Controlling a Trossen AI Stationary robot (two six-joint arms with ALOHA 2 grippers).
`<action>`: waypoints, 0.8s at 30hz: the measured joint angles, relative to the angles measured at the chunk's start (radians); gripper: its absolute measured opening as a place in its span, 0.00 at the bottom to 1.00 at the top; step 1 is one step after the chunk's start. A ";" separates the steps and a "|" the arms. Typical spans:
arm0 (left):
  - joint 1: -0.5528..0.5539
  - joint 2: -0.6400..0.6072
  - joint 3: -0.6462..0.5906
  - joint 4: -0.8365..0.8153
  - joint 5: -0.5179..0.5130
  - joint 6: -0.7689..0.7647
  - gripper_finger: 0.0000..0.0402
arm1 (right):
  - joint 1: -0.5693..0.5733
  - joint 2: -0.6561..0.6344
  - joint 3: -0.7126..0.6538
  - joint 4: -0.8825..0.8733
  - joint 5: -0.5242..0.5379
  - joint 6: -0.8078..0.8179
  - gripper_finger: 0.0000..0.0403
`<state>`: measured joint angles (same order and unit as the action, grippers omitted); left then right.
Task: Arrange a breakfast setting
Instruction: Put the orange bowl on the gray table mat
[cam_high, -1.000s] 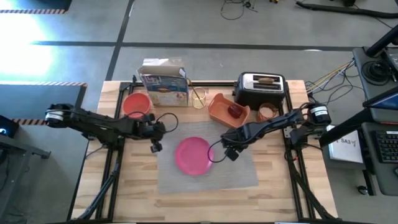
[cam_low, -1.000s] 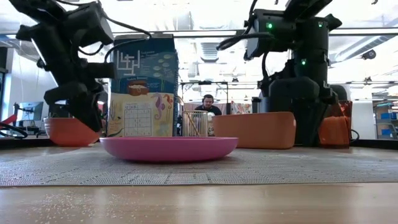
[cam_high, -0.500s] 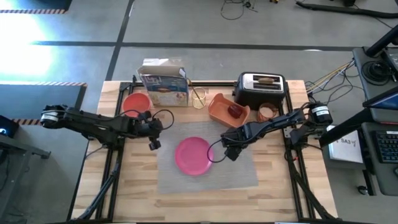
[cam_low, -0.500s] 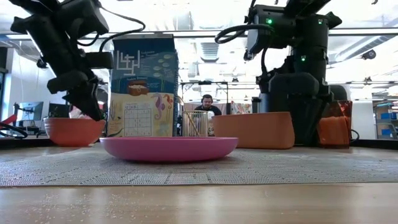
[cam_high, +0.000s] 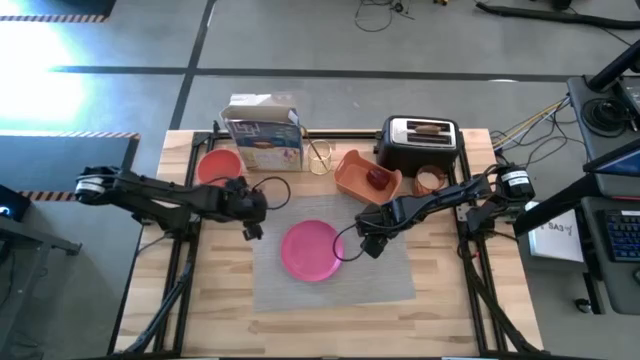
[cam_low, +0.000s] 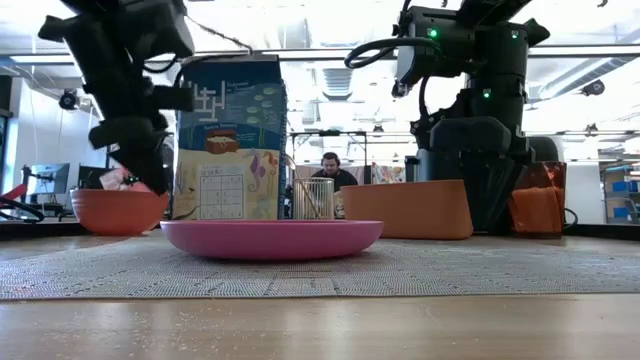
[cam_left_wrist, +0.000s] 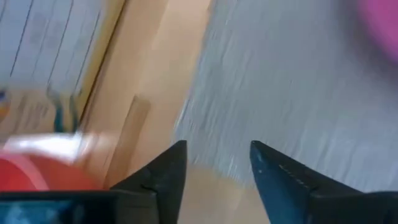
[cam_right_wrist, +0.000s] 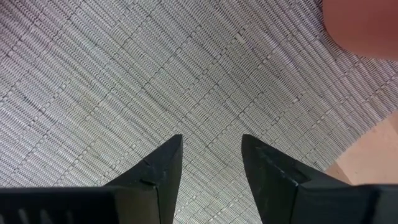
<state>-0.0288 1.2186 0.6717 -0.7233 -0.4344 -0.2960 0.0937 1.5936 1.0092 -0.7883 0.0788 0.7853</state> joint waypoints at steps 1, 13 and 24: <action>0.001 0.012 0.006 -0.033 -0.034 -0.039 0.43 | 0.000 0.000 0.000 0.000 0.000 0.000 0.39; 0.144 0.101 0.089 -0.220 -0.196 -0.271 0.49 | 0.000 0.000 0.000 -0.019 0.001 -0.030 0.39; 0.296 0.124 0.067 -0.219 -0.230 -0.253 0.48 | 0.000 0.000 0.000 -0.022 0.001 -0.046 0.39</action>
<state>0.2668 1.3426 0.7389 -0.9422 -0.6643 -0.5490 0.0937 1.5932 1.0092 -0.8101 0.0800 0.7395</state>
